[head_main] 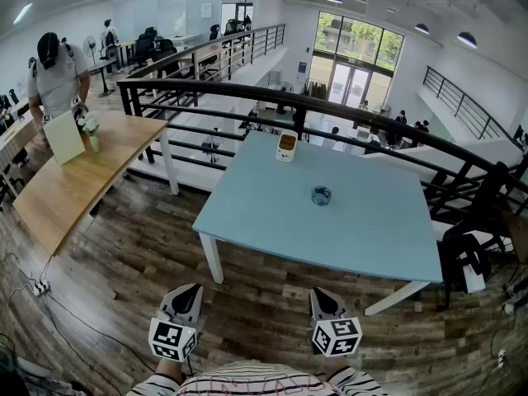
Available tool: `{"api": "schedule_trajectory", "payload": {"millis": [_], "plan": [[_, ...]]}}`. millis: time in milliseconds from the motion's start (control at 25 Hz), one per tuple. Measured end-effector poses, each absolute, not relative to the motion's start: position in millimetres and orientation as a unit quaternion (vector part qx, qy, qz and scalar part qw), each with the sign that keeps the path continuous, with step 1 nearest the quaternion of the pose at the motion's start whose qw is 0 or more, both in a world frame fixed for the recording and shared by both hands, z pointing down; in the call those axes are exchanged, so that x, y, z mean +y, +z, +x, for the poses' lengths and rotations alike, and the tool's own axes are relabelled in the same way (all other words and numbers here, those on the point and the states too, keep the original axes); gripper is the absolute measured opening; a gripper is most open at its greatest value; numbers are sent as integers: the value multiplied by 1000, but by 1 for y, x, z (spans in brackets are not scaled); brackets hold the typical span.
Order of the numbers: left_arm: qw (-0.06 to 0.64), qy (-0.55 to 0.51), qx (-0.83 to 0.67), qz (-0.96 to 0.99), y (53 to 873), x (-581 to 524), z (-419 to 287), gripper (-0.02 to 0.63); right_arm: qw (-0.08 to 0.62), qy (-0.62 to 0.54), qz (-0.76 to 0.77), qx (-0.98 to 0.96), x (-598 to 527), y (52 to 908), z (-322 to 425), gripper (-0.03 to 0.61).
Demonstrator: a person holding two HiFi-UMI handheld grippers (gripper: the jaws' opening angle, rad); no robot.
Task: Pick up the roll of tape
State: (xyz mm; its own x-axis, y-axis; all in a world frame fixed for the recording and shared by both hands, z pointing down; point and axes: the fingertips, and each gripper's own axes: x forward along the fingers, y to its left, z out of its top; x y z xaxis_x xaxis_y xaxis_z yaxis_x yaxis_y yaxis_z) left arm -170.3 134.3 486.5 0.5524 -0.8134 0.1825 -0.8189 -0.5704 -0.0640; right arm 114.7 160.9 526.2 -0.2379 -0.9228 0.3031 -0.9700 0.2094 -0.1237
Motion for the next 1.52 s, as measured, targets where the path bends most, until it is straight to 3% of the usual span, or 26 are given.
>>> {"api": "schedule_trajectory", "payload": {"millis": [600, 1520], "plan": [[30, 104, -441, 891, 517, 121, -140, 28, 68, 145, 616, -771, 132, 541, 133, 31], [5, 115, -348, 931, 500, -15, -83, 29, 48, 122, 649, -749, 22, 510, 148, 31]]}}
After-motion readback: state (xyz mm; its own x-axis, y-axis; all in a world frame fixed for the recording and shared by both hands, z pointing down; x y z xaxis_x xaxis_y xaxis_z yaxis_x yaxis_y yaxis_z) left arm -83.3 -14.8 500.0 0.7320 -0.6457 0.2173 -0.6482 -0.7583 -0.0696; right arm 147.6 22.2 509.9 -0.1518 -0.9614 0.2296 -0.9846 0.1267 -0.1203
